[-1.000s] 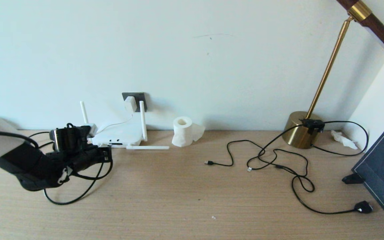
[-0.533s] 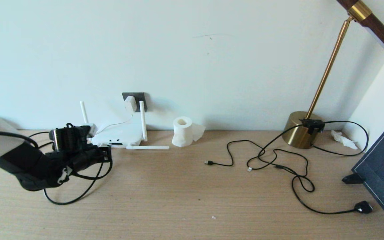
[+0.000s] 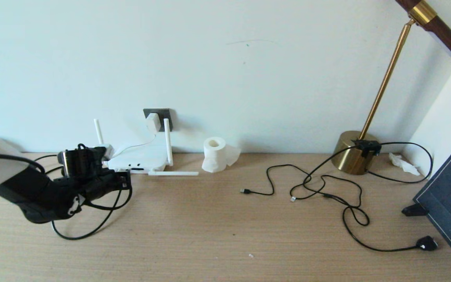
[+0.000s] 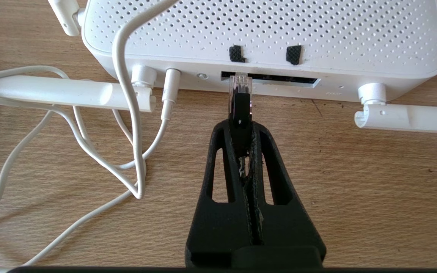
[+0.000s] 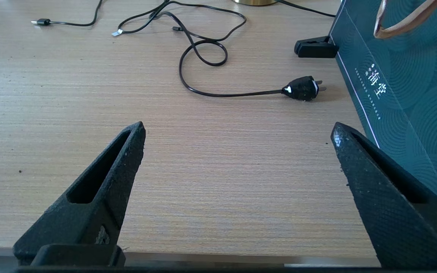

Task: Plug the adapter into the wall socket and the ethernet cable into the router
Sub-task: Plug cable into router interface

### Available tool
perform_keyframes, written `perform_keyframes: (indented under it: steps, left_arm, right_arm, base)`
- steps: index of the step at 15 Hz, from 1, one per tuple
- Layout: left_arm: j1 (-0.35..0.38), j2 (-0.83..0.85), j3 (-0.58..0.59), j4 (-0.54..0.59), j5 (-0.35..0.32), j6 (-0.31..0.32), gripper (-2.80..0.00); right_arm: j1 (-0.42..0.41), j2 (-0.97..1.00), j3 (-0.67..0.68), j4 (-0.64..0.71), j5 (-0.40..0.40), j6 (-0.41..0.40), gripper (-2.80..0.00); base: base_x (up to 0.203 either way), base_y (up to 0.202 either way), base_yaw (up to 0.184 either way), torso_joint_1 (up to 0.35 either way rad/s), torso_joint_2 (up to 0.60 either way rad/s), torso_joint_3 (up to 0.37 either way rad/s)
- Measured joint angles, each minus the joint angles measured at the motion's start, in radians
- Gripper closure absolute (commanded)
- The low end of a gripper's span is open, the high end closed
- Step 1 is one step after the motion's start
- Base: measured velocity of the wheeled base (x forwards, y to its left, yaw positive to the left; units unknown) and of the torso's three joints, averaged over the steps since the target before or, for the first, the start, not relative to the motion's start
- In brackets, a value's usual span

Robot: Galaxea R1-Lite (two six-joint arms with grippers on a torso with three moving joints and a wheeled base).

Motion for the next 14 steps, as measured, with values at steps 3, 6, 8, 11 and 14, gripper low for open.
perform_keyframes:
  steps: [3, 6, 8, 11, 14]
  left_arm:
    - [0.001, 0.001, 0.000, 0.000, 0.000, 0.000, 0.00]
    - [0.001, 0.001, 0.000, 0.000, 0.000, 0.000, 0.00]
    - [0.001, 0.002, 0.000, 0.000, 0.000, 0.000, 0.00]
    - [0.001, 0.003, 0.000, -0.001, 0.000, 0.000, 0.00]
    - [0.001, 0.004, -0.001, -0.001, 0.000, 0.000, 0.00]
  right_arm:
    - [0.000, 0.000, 0.000, 0.000, -0.001, 0.001, -2.80]
    - [0.000, 0.000, 0.000, 0.000, -0.001, 0.001, -2.80]
    - [0.000, 0.000, 0.000, 0.000, 0.000, 0.001, -2.80]
    - [0.000, 0.000, 0.000, 0.000, -0.001, 0.001, -2.80]
    - [0.000, 0.000, 0.000, 0.000, 0.000, 0.000, -2.80]
  base:
    - [0.000, 0.000, 0.000, 0.000, 0.00, 0.000]
    - [0.000, 0.000, 0.000, 0.000, 0.00, 0.000]
    - [0.000, 0.000, 0.000, 0.000, 0.00, 0.000]
    - [0.000, 0.000, 0.000, 0.000, 0.00, 0.000]
    - [0.000, 0.000, 0.000, 0.000, 0.00, 0.000]
